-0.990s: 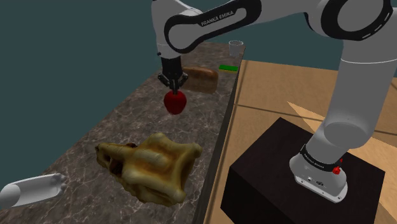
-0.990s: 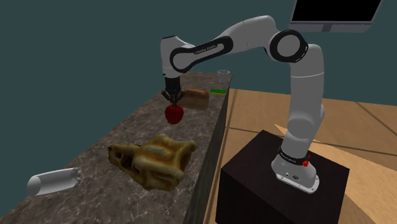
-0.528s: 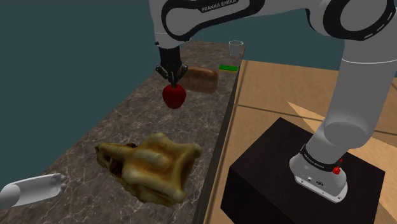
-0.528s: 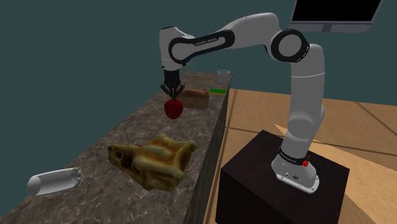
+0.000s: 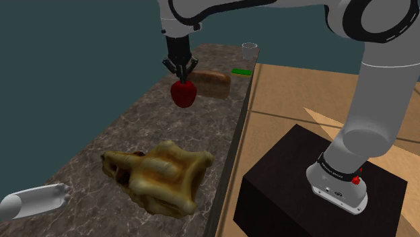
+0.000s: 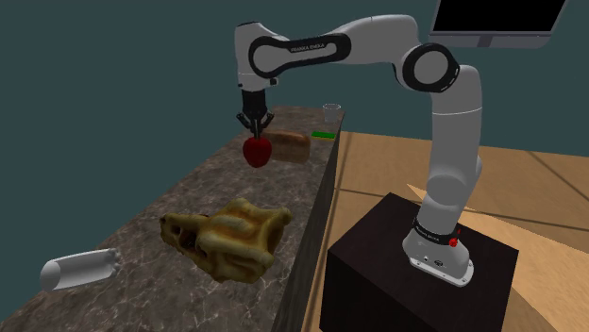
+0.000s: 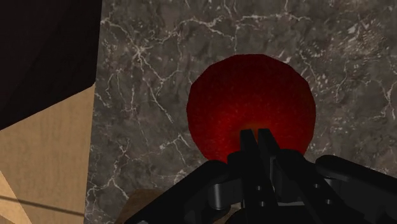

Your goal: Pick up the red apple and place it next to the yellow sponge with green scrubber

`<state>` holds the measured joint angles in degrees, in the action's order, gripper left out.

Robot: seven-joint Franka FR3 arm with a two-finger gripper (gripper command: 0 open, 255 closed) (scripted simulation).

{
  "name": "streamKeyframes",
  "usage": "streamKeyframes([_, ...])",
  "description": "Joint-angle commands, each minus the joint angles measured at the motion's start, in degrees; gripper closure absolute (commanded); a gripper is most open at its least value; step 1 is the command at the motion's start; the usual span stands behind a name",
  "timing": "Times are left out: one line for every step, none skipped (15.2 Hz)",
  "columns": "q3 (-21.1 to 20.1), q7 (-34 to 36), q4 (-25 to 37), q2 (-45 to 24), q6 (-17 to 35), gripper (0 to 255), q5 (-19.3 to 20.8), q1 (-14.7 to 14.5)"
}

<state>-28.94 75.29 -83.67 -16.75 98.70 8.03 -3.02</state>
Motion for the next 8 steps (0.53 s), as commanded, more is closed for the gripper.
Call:
streamKeyframes([-0.1, 0.0, 1.7, -0.1, -1.6, 255, 0.0, -0.2])
streamKeyframes([-0.1, 0.0, 2.6, -0.2, -2.4, 255, 0.1, -0.3])
streamKeyframes([-0.1, 0.0, 3.6, -0.4, -3.3, 255, 0.1, -0.4])
streamKeyframes([-0.1, 0.0, 4.6, -0.5, -4.1, 255, 0.2, -0.5])
streamKeyframes([-0.1, 0.0, 5.6, -0.7, -5.0, 255, 0.3, -0.7])
streamKeyframes([-0.2, 0.1, 6.6, -0.9, -5.8, 255, 0.4, -0.8])
streamKeyframes([-0.2, 0.1, 7.7, -1.1, -6.7, 255, 0.5, -1.0])
streamKeyframes([-0.2, 0.1, 8.8, -1.3, -7.6, 255, 0.6, -1.2])
